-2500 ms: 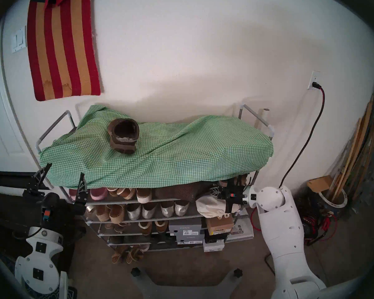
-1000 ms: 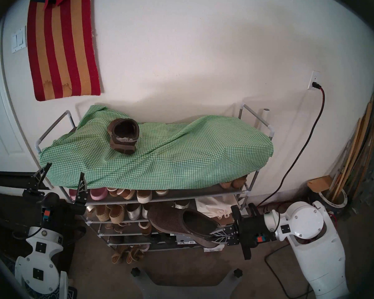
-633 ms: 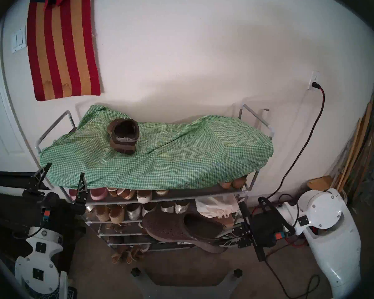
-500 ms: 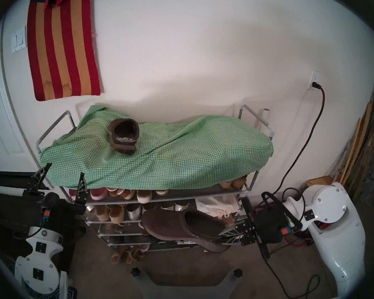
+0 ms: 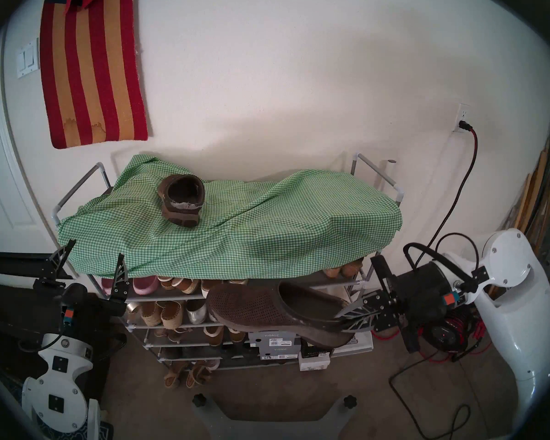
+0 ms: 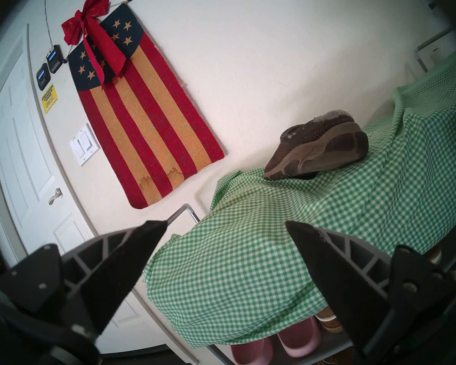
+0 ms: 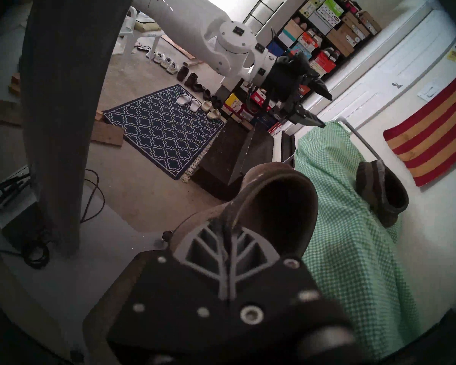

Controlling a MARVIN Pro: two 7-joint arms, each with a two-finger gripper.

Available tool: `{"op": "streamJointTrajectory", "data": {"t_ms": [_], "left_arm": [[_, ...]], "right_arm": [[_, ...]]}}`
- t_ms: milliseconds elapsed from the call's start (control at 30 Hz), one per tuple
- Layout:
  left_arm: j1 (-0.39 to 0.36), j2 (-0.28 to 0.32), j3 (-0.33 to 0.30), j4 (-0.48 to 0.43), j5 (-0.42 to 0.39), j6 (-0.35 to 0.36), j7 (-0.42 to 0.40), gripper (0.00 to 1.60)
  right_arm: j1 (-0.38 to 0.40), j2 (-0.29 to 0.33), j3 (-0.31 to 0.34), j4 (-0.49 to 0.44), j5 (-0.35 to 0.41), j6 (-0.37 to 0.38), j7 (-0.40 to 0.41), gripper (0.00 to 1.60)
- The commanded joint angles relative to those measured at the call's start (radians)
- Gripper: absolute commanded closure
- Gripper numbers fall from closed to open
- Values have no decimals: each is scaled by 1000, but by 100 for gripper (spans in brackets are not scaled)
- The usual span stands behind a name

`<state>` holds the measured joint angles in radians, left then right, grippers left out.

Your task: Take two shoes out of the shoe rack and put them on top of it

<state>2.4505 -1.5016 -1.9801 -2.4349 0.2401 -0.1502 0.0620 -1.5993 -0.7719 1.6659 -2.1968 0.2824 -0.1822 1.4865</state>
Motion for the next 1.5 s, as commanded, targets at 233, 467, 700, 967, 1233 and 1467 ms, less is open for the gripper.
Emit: {"op": "streamJointTrajectory", "data": {"t_ms": [233, 467, 700, 967, 1233, 1467], "left_arm": [[-1, 2, -2, -9, 3, 1, -1, 0], [-1, 1, -2, -9, 3, 2, -2, 0], [-1, 1, -2, -9, 3, 1, -2, 0], [-2, 0, -2, -9, 3, 1, -3, 0], [-2, 0, -2, -9, 3, 1, -3, 0], [-1, -1, -3, -9, 3, 1, -4, 0]], "right_arm": [[184, 13, 44, 89, 55, -9, -84, 160], [259, 14, 17, 149, 54, -25, -148, 160], [339, -18, -32, 216, 22, -37, -230, 160], [406, -90, -80, 315, -74, -31, -354, 160], [507, -143, -162, 412, -191, -17, -443, 160], [565, -187, -211, 477, -288, 23, -473, 160]]}}
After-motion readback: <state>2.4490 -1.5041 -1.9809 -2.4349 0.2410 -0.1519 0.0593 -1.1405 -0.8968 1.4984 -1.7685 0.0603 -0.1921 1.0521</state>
